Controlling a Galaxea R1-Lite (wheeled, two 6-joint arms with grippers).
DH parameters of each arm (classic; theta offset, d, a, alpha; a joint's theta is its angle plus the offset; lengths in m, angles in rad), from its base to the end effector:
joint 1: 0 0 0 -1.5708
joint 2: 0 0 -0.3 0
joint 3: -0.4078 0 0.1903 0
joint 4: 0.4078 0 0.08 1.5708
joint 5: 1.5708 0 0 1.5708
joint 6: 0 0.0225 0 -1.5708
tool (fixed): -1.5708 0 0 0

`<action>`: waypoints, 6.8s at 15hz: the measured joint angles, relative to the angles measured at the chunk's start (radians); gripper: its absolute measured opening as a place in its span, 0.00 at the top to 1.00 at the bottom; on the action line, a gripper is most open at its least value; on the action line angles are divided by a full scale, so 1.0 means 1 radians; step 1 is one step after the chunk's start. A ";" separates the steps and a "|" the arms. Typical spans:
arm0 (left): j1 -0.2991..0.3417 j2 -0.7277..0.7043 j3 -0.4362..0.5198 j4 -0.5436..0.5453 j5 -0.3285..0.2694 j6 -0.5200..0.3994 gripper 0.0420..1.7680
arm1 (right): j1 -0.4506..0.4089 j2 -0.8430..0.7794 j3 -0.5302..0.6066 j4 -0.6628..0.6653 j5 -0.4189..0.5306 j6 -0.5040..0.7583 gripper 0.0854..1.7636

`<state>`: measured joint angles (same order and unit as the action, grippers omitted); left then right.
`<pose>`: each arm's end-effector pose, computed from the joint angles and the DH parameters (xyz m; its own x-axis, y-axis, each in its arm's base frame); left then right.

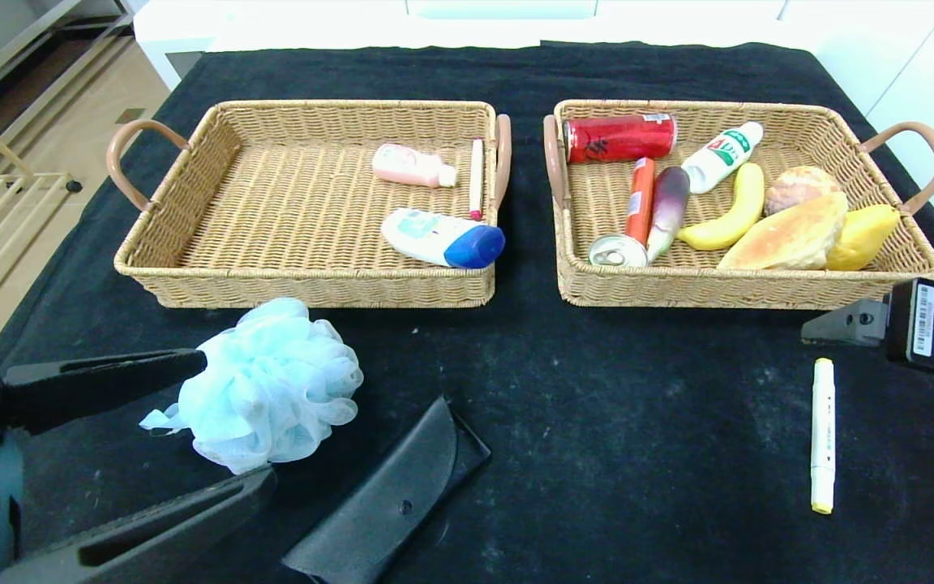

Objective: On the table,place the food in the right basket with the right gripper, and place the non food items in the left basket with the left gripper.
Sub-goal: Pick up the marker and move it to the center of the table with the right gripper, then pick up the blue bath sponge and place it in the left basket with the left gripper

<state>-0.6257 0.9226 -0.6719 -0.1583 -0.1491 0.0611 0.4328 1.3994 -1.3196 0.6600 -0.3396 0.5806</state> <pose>0.0861 -0.0663 0.2595 0.7111 -0.6971 -0.0912 0.7023 0.7103 0.0471 0.1881 0.0787 0.2887 0.7719 -0.0103 -0.6356 0.1918 0.9571 0.2174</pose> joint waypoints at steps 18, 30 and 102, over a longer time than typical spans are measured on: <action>-0.001 0.002 0.001 0.001 0.000 0.000 0.03 | -0.168 0.122 0.275 -0.201 0.144 0.073 0.35; -0.001 0.001 0.000 0.001 0.000 0.000 0.03 | -0.169 0.144 0.282 -0.203 0.154 0.084 0.89; 0.000 -0.010 -0.002 0.000 0.007 0.013 0.03 | 0.440 0.492 -0.327 -0.163 0.030 -0.087 0.10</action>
<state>-0.6257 0.9130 -0.6743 -0.1581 -0.1417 0.0736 0.8730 1.8911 -1.6462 0.4972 -0.3094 0.4936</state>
